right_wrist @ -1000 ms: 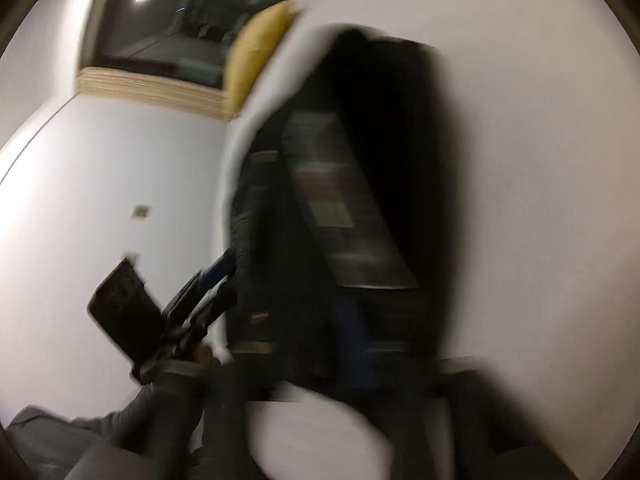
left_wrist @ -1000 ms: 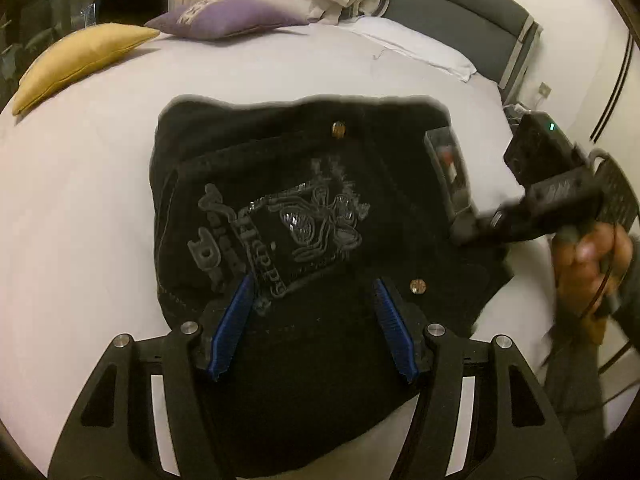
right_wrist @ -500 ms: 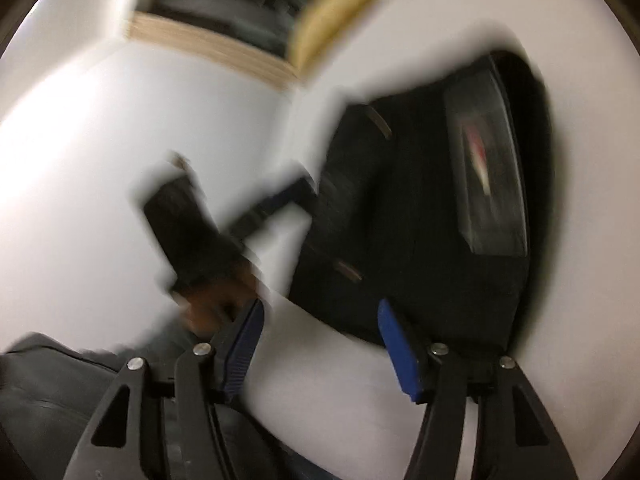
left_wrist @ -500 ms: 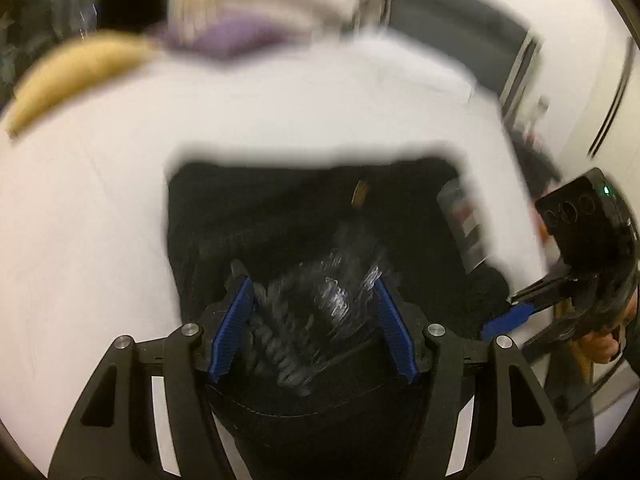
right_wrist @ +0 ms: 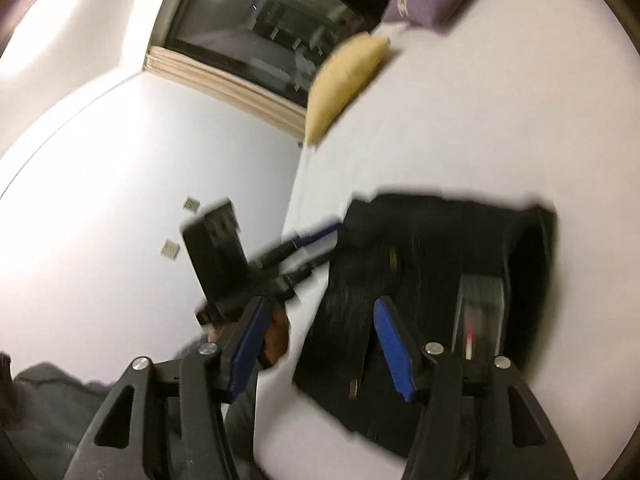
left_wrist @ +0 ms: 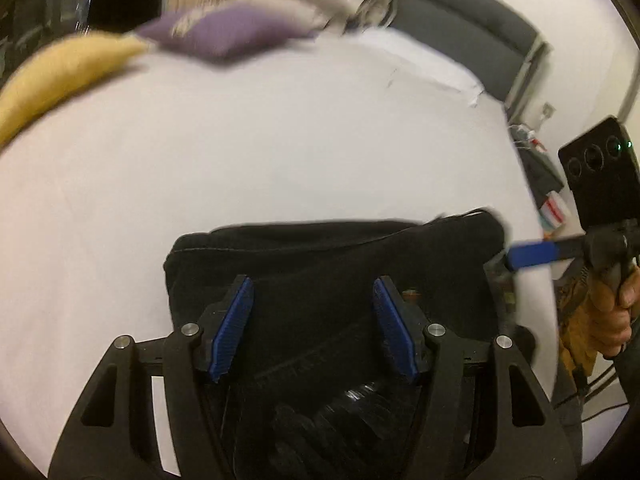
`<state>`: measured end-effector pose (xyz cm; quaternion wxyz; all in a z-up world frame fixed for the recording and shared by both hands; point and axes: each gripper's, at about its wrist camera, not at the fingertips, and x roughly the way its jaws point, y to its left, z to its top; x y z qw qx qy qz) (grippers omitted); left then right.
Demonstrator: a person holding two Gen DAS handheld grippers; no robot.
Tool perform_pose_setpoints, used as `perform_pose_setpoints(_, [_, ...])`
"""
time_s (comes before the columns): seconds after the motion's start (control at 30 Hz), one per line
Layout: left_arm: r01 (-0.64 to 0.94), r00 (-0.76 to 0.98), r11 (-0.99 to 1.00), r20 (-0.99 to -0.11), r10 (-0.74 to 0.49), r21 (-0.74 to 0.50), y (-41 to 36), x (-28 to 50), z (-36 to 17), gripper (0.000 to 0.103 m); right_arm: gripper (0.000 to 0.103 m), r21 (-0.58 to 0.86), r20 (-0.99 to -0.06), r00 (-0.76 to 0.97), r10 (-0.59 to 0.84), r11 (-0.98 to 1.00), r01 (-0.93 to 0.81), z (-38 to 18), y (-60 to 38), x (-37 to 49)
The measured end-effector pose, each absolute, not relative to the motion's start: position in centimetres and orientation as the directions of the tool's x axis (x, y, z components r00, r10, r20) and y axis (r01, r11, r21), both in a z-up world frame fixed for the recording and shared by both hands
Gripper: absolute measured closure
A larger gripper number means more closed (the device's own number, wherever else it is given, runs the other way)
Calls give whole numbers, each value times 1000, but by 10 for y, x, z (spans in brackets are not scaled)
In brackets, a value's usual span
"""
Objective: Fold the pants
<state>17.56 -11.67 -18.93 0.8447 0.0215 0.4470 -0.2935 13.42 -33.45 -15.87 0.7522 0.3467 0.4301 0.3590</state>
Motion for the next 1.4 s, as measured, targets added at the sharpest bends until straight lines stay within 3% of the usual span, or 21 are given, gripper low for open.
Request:
perform_pose_setpoints(0.07, [511,422,829,-774,-471,-225,-117,184,-204,42,37,787,-520,373,769,601,-140,-190,-337,153])
perform_pose_setpoints(0.1, [508,427,833,-776,-464,-219,-119,185,-208,42,57,773,-571,349,743,630,-76,-215,-340,159])
perform_pose_setpoints(0.17, [518,440,836,-783,-441,-180,-123,183,-208,42,69,795,-536,382,753,602,-72,-220,-355,153])
perform_pose_setpoints(0.23, [518,449,833,-766,-459,-196,-117,179,-198,42,65,823,-494,411,766,565,-64,-208,-365,138])
perform_pose_setpoints(0.3, [501,466,830,-732,-497,-245,-107,174,-188,42,49,848,-425,433,794,517,-115,-195,-375,119])
perform_pose_setpoints(0.33, [492,478,828,-712,-515,-268,-101,170,-183,42,45,856,-380,451,808,492,-159,-188,-376,110])
perform_pose_setpoints(0.4, [483,478,837,-724,-498,-257,-96,166,-189,42,29,843,-384,463,799,507,-177,-187,-373,105])
perform_pose_setpoints(0.47, [502,464,835,-746,-478,-224,-96,164,-199,42,29,811,-483,443,755,577,-100,-211,-373,111])
perform_pose_setpoints(0.5, [508,470,836,-747,-471,-208,-96,161,-196,42,38,801,-504,450,737,594,-77,-222,-379,112])
perform_pose_setpoints(0.53, [506,466,837,-750,-469,-209,-99,162,-192,42,41,800,-505,475,720,598,-56,-222,-385,109])
perform_pose_setpoints(0.7, [499,501,826,-690,-522,-263,-73,138,-151,42,31,792,-486,506,713,604,-89,-180,-393,75])
perform_pose_setpoints(0.8, [446,507,839,-685,-524,-311,-39,119,-144,32,23,794,-482,507,714,601,-91,-175,-394,59])
perform_pose_setpoints(1.03, [330,395,851,-759,-518,-409,11,99,-186,32,23,796,-545,441,713,605,5,-214,-390,67])
perform_pose_setpoints(1.23, [304,325,809,-743,-585,-503,6,106,-205,32,23,803,-543,418,728,596,6,-220,-385,78])
perform_pose_setpoints(1.4, [300,301,806,-751,-587,-510,4,115,-215,32,23,789,-564,386,730,615,-9,-220,-382,85])
